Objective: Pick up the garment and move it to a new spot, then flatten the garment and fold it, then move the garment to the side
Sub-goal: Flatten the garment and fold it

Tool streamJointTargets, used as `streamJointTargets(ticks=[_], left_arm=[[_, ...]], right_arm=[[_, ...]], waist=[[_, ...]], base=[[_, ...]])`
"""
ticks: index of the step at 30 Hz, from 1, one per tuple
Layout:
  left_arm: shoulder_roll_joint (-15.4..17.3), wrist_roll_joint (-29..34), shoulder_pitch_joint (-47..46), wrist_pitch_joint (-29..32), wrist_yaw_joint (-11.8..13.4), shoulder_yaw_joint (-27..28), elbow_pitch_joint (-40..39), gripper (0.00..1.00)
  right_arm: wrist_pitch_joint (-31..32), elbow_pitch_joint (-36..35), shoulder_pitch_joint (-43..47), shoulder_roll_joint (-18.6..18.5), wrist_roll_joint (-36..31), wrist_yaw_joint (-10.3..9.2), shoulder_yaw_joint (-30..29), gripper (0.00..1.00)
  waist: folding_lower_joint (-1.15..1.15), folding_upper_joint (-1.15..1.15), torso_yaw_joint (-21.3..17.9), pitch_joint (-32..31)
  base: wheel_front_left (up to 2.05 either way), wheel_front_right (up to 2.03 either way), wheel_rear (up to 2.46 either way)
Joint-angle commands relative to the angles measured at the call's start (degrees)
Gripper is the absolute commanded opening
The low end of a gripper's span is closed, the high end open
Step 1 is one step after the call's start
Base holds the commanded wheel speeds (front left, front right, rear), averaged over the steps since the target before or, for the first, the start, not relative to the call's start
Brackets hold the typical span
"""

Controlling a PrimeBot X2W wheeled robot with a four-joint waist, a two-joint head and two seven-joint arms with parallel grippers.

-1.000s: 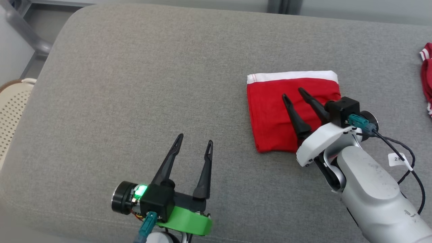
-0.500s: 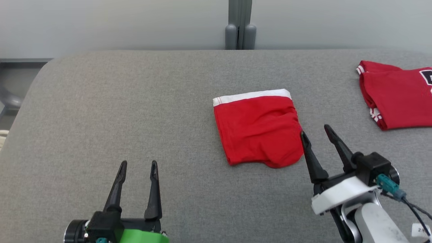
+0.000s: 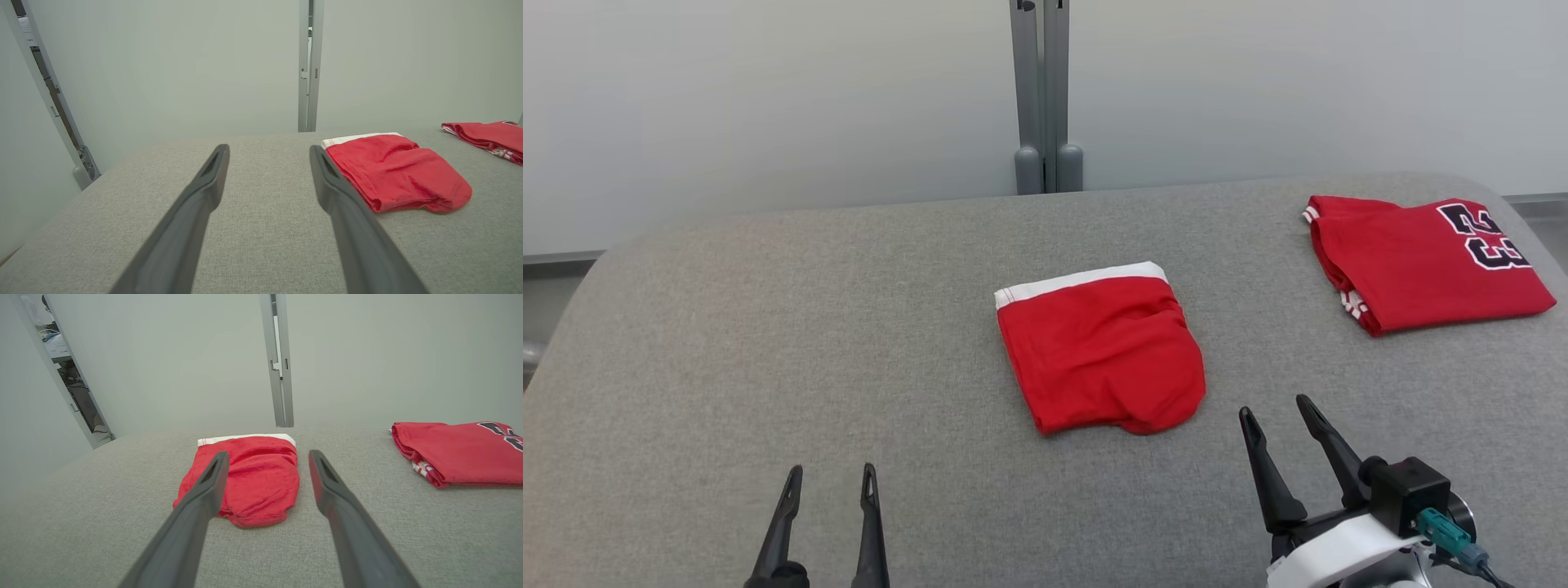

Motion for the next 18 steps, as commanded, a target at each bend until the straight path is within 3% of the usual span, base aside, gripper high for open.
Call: streamJointTargets(ticks=[1,18], left_arm=[[0.1,0.7,1.0,0.0,0.1,0.3,0.3,1.00],[0.1,-0.4,2.3,0.0,-0.6,0.7,2.7,1.00]], right_arm=[[0.0,-0.1,1.0,0.2,0.2,-0.06,-0.2,1.00],[0.0,0.8,3.0,2.0,-0.7,-0.06,-3.2,1.00]], waist=[[0.00,0.00,-1.0,-1.3],[0.00,0.00,-0.4,-2.6]], base=[[0.00,0.00,0.00],[0.00,0.00,0.00]])
